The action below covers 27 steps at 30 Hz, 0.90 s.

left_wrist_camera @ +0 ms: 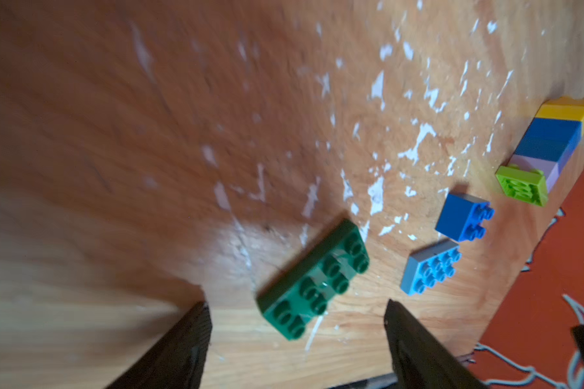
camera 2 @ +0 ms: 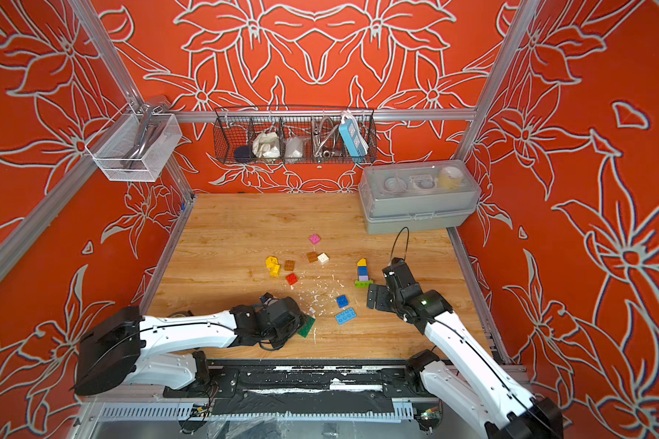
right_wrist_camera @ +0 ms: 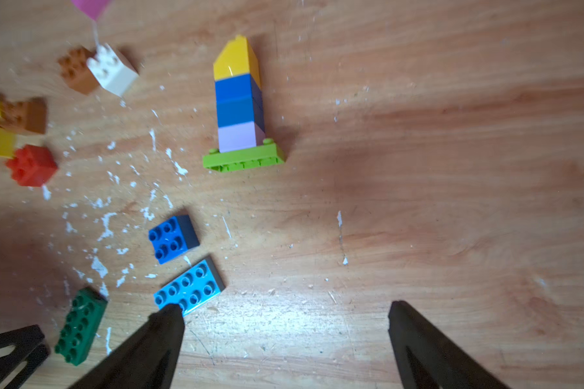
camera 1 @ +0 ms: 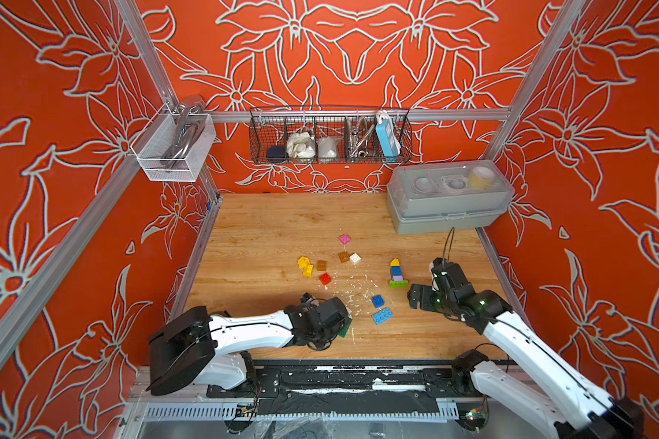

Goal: Assemble the number 1 with lego
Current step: Pick up the lego brick from the center of the board.

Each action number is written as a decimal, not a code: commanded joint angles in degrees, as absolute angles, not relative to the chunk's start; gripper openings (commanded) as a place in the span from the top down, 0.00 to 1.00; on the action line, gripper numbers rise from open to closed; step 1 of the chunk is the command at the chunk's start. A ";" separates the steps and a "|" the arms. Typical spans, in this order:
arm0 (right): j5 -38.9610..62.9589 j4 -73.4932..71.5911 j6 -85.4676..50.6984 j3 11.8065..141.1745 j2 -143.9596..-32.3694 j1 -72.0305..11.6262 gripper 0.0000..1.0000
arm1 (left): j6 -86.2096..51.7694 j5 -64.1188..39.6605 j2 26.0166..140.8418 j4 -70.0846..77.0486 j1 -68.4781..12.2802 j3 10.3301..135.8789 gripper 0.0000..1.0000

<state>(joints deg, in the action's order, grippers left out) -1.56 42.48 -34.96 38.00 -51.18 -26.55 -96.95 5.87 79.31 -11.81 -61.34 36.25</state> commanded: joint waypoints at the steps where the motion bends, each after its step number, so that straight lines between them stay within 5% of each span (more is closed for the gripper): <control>1: -1.09 44.96 -34.74 40.25 -51.69 -27.24 0.00 | -106.62 6.21 83.84 -14.25 -63.31 38.18 0.20; 11: -0.45 44.24 -34.91 39.20 -47.36 -27.44 0.00 | -106.76 8.11 89.06 -20.32 -61.60 44.95 0.21; 21: 1.56 45.03 -34.86 39.54 -48.57 -28.69 0.00 | -85.54 2.57 96.86 -26.21 -49.41 53.77 0.18; 27: 1.54 45.62 -34.96 39.84 -48.52 -29.94 0.01 | -76.98 3.80 98.18 -36.02 -49.97 60.54 0.16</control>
<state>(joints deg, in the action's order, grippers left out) 1.39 44.34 -34.96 38.48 -48.62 -29.30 -83.55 3.31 98.30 -27.70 -49.19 59.20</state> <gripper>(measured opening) 0.998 0.837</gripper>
